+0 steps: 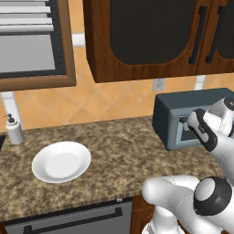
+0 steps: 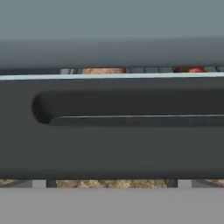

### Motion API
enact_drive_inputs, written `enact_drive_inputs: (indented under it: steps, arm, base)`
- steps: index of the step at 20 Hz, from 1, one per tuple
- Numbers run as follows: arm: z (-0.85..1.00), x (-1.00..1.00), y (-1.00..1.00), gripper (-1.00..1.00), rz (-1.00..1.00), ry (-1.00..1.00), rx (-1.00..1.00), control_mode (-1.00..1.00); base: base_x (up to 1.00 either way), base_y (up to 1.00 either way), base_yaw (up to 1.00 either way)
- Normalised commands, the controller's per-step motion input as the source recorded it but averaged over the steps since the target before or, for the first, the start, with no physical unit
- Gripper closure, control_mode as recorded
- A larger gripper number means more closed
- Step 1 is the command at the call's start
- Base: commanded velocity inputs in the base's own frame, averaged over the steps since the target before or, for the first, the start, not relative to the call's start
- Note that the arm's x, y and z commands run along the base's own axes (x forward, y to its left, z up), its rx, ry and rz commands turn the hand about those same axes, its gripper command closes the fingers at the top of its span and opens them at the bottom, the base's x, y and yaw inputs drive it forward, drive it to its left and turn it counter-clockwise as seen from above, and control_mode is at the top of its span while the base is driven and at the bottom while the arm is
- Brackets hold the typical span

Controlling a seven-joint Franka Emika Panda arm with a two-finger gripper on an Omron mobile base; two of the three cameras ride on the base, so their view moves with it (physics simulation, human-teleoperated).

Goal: Pick up the kebab skewer and baguette bread, and place them inside the toaster oven. Close the toaster oven door and start by setting the timer.

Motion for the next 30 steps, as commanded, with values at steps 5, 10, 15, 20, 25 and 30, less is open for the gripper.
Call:
enact_drive_inputs:
  steps: [5,10,15,20,25,30]
  arm:
    - [0.0,-0.45,-0.02,-1.0,0.0,0.0,0.0,-1.0]
    - [0.01,-0.23,-0.22,-1.0,0.0,0.0,0.0,-1.0]
    - [0.18,-0.07,-0.49,-1.0,0.0,0.0,0.0,-1.0]
    - [0.12,-0.09,-0.84,-1.0,0.0,-0.03,0.0,-1.0]
    - [0.0,-0.22,-0.84,-1.0,0.0,-0.16,-0.03,-1.0]
    - [0.0,-0.06,-0.75,-1.0,0.0,-0.09,0.03,-1.0]
  base:
    - [0.0,0.0,0.0]
    - [0.0,0.0,0.0]
    - [0.0,0.0,0.0]
    - [0.0,0.0,0.0]
    - [0.0,0.0,0.0]
    - [0.0,0.0,0.0]
